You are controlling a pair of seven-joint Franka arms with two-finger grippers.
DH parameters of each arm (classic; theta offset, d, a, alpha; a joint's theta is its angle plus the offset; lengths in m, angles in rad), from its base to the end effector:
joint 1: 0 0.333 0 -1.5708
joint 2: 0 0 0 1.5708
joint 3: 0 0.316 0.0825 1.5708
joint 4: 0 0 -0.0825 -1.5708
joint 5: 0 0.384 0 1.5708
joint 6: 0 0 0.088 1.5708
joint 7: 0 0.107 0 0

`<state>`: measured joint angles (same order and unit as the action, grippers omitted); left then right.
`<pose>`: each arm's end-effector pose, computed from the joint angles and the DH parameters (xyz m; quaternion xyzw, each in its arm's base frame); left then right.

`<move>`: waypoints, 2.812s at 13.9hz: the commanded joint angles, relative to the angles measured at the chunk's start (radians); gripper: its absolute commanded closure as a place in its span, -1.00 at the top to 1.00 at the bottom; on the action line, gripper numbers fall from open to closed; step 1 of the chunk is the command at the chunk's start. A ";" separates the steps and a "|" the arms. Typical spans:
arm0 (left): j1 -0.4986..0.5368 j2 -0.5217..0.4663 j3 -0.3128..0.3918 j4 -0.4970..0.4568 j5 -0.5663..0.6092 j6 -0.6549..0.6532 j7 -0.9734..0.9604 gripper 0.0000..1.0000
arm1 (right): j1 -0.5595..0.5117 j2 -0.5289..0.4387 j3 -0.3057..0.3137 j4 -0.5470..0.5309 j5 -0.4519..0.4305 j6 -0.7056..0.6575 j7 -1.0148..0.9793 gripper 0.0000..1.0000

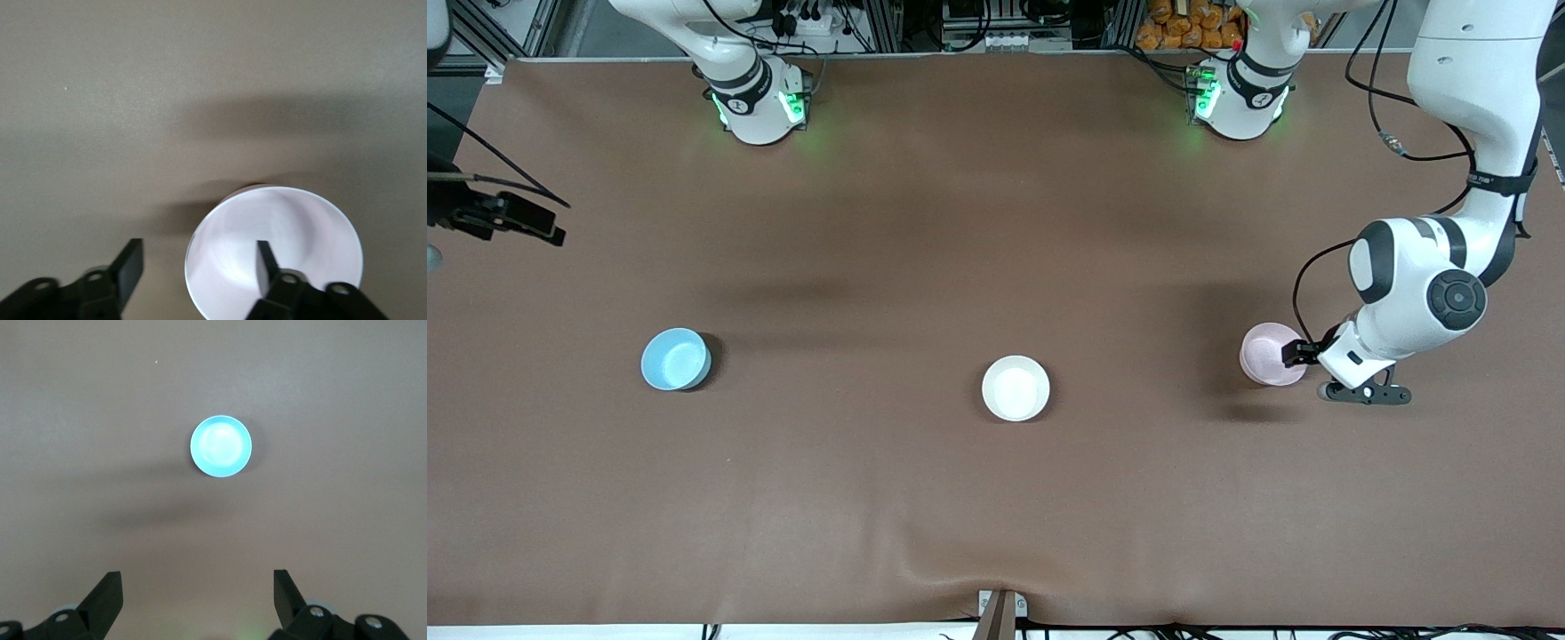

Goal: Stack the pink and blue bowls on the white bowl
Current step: 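Reach the left gripper to the pink bowl while the right gripper reaches the blue bowl, then carry the pink bowl with the left gripper onto the white bowl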

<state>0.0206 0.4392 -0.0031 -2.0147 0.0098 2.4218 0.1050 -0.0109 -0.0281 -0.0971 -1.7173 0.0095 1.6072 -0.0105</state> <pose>0.6010 0.0106 0.2298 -0.9987 0.0473 0.0162 0.0015 0.5405 -0.0582 0.5738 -0.9979 0.0490 0.0406 0.0085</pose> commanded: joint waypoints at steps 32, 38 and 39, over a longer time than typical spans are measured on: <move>-0.459 0.271 -0.110 0.619 -0.079 -0.202 -0.754 -1.00 | -0.158 0.617 0.010 -0.120 0.132 0.533 -0.240 -0.42; -0.496 0.322 -0.110 0.629 -0.120 -0.099 -0.757 -1.00 | -0.155 0.613 0.011 -0.096 0.132 0.522 -0.250 -1.00; -0.498 0.326 -0.110 0.630 -0.123 -0.095 -0.754 -1.00 | -0.156 0.608 0.011 -0.088 0.132 0.520 -0.275 -1.00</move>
<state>-0.4641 0.7417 -0.1236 -1.4235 -0.0832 2.3201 -0.6494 -0.1502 0.5877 -0.0988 -1.8254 0.1315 2.1356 -0.2425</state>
